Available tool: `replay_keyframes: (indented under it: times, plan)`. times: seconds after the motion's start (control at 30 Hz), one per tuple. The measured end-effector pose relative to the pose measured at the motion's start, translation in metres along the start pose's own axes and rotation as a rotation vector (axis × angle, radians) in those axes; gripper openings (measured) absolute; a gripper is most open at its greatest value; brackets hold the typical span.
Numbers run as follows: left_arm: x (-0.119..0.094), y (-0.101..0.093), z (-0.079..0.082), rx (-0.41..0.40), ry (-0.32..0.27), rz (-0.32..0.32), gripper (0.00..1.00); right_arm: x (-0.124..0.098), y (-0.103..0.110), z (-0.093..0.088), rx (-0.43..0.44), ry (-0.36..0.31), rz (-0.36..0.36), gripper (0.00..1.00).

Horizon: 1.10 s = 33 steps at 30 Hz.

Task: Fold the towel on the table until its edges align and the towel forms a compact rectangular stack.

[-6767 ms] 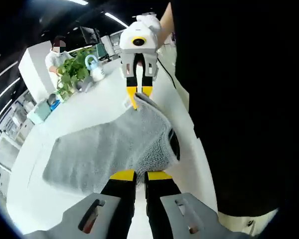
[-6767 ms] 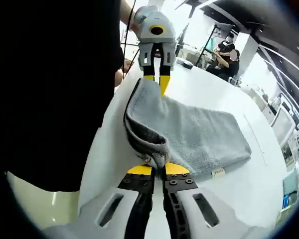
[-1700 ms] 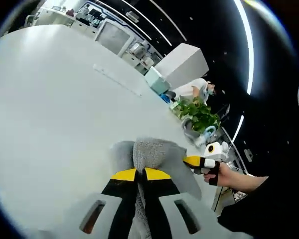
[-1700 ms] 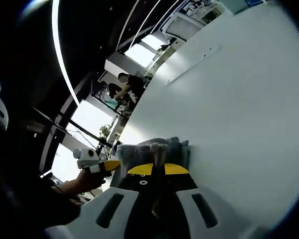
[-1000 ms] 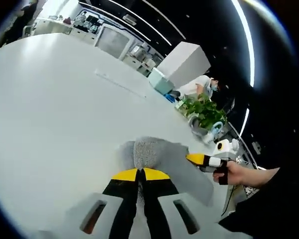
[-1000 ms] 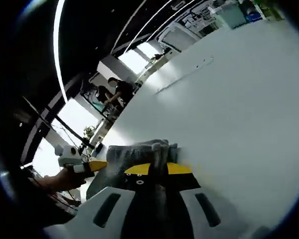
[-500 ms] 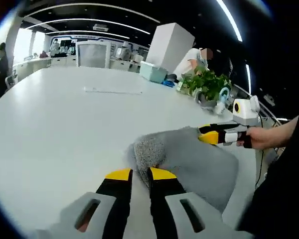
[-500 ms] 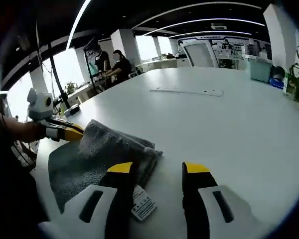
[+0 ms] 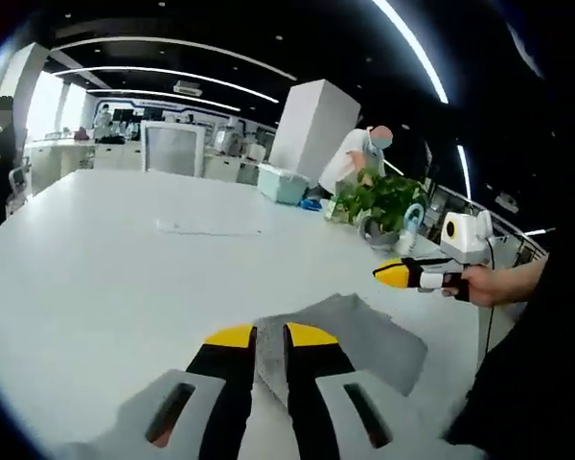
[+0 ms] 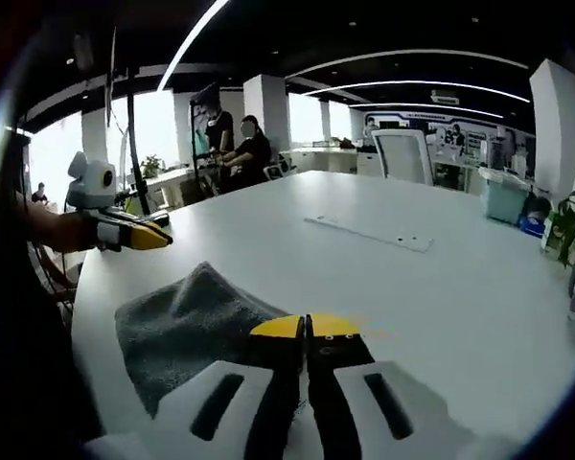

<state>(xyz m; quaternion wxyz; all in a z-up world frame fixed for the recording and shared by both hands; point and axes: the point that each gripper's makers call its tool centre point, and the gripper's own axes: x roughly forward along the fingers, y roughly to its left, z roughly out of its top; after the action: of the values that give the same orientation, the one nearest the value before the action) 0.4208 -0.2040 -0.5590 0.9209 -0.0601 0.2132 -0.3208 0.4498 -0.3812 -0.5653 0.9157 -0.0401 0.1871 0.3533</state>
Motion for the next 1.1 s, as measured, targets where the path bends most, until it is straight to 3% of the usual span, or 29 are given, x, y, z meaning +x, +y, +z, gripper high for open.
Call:
replay_keyframes:
  times: [0.07, 0.17, 0.3, 0.37, 0.53, 0.6, 0.67, 0.77, 0.83, 0.97, 1.1]
  plan:
    - [-0.001, -0.011, -0.003, 0.034, 0.034, -0.042, 0.01, -0.002, 0.013, -0.003, 0.01, 0.027, 0.036, 0.0]
    - [0.0, -0.029, -0.013, 0.141, 0.085, -0.091, 0.01, -0.002, 0.033, -0.011, -0.008, 0.073, 0.101, 0.0]
    - [0.008, -0.05, -0.028, 0.193, 0.146, -0.155, 0.01, -0.004, 0.061, -0.019, -0.031, 0.11, 0.194, 0.0]
    - [0.012, -0.058, -0.037, 0.239, 0.186, -0.173, 0.01, -0.005, 0.073, -0.03, -0.048, 0.158, 0.232, 0.0]
    - [0.017, -0.069, -0.077, 0.341, 0.361, -0.214, 0.01, -0.008, 0.101, -0.074, -0.129, 0.32, 0.327, 0.0]
    - [0.019, -0.065, -0.09, 0.415, 0.401, -0.204, 0.01, -0.006, 0.098, -0.089, -0.157, 0.37, 0.297, 0.0]
    - [0.024, -0.065, -0.093, 0.431, 0.387, -0.197, 0.01, -0.003, 0.097, -0.085, -0.139, 0.33, 0.283, 0.0]
    - [0.029, -0.06, -0.093, 0.405, 0.388, -0.19, 0.01, 0.002, 0.092, -0.085, -0.07, 0.33, 0.263, 0.0]
    - [0.031, -0.058, -0.091, 0.347, 0.396, -0.178, 0.01, 0.005, 0.087, -0.085, -0.079, 0.324, 0.261, 0.0]
    - [0.04, -0.056, -0.087, 0.353, 0.373, -0.172, 0.01, 0.013, 0.075, -0.08, -0.125, 0.318, 0.229, 0.0]
    - [0.053, -0.05, -0.081, 0.374, 0.367, -0.166, 0.01, 0.021, 0.062, -0.077, -0.112, 0.316, 0.206, 0.0]
